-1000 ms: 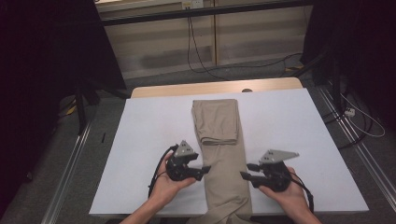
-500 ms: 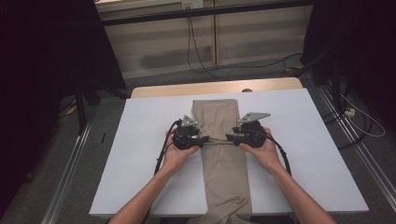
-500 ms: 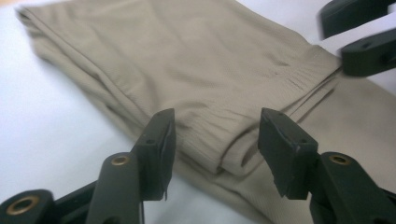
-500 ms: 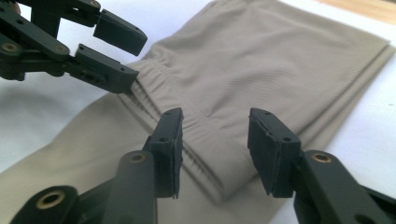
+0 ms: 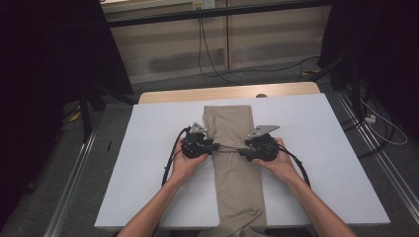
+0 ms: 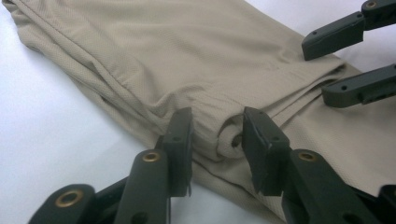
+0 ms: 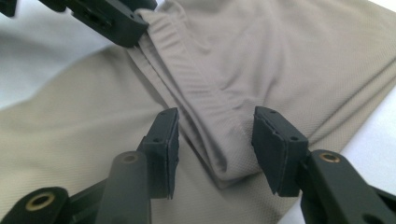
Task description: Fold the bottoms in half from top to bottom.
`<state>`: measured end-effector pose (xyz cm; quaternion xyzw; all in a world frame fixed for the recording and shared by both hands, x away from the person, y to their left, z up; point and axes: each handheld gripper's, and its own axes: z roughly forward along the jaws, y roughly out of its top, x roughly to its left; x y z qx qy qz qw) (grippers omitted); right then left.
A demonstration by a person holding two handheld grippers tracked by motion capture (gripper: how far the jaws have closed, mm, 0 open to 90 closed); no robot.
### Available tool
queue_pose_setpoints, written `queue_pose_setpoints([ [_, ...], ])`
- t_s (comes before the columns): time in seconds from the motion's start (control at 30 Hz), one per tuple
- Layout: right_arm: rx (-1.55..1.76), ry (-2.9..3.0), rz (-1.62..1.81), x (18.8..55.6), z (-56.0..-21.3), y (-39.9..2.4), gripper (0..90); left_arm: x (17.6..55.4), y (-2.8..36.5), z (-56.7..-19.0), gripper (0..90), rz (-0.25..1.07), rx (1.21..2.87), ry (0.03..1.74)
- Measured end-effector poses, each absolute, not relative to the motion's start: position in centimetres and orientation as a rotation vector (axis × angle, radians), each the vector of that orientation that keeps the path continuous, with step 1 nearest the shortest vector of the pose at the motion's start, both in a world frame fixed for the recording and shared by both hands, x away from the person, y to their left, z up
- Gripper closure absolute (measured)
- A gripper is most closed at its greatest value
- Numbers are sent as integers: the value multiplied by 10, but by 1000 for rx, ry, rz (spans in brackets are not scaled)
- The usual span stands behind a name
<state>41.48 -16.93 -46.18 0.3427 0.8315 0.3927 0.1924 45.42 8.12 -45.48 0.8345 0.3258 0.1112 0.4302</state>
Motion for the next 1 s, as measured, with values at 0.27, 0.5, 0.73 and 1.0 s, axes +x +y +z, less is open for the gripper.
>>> queue_pose_setpoints([
  [0.27, 958, 2328, 1096, 420, -467, -176, 622, 458, 78, -460, 579, 248, 2090, 848],
  [0.5, 997, 2326, 1116, 420, -456, -173, 784, 459, 82, -454, 797, 164, 2030, 896],
  [0.73, 1028, 2338, 1191, 421, -454, -181, 745, 460, 85, -444, 807, 149, 2001, 888],
  [1.0, 1024, 2315, 1129, 424, -458, -182, 732, 466, 80, -441, 807, 158, 2005, 901],
])
